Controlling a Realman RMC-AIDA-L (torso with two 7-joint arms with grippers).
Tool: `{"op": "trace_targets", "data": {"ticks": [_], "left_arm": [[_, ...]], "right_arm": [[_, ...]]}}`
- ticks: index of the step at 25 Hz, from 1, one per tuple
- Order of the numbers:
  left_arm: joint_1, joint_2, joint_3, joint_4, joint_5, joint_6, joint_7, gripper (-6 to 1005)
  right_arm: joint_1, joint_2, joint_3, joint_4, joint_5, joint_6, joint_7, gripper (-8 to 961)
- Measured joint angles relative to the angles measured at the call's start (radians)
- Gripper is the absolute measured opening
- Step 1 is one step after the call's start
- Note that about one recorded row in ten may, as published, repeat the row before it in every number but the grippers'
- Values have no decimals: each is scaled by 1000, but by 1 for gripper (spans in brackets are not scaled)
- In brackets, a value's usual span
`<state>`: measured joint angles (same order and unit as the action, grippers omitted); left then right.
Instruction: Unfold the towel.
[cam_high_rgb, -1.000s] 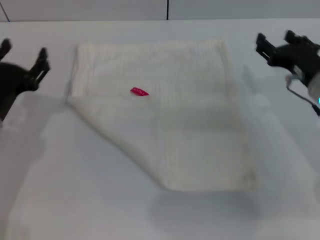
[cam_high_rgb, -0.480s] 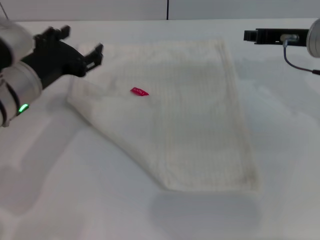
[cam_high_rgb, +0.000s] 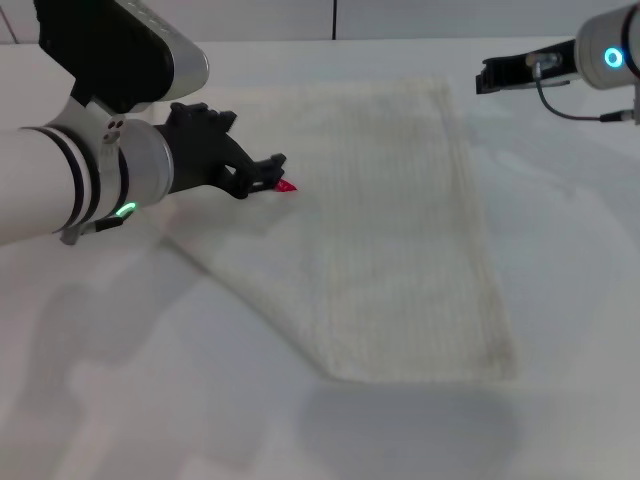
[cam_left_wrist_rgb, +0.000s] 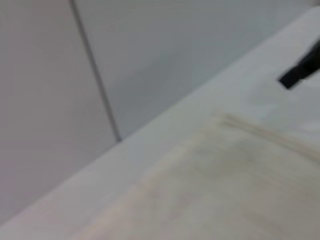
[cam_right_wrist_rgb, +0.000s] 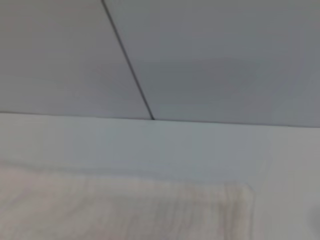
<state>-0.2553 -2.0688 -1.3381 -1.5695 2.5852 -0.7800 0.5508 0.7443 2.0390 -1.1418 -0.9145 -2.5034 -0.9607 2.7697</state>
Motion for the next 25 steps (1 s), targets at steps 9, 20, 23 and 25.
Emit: {"op": "trace_targets", "data": {"ticks": [9, 20, 23, 25], "left_arm": [[-104, -1, 1, 164, -123, -12, 34, 743], [-199, -5, 96, 336, -129, 137, 10, 749], [-224, -5, 108, 378, -132, 170, 4, 749], [-249, -5, 121, 421, -140, 203, 2, 749]], "right_arm": [[129, -48, 35, 207, -17, 1, 16, -1], [177, -33, 26, 289, -17, 56, -10, -1], [183, -28, 25, 293, -18, 67, -11, 0], [187, -27, 25, 302, -18, 76, -13, 2]]}}
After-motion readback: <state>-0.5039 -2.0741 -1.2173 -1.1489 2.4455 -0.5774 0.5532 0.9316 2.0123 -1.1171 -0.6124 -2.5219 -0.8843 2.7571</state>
